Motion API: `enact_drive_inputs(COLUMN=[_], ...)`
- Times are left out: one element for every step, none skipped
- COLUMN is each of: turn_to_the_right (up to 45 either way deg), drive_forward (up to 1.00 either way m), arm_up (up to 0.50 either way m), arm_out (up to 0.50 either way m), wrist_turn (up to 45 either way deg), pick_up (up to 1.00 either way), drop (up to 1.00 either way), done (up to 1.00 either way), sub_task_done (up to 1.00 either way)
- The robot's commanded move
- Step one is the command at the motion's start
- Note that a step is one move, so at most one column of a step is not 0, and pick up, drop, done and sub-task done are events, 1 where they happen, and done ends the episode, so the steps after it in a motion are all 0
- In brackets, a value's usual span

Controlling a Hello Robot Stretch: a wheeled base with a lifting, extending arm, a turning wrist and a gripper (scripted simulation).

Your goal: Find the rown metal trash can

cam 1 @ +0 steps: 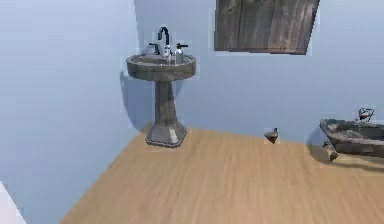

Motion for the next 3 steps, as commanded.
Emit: enact_drive_inputs(turn_to_the_right=[9.0,0.0,45.0], drive_forward=[0.0,0.25,0.0], arm_up=[0.0,0.0,0.0], arm_out=[0.0,0.0,0.0], wrist_turn=[0.0,0.0,0.0], pick_up=[0.0,0.0,0.0], drop=[0.0,0.0,0.0], done=[0.0,0.0,0.0], sub_task_done=[0.0,0.0,0.0])
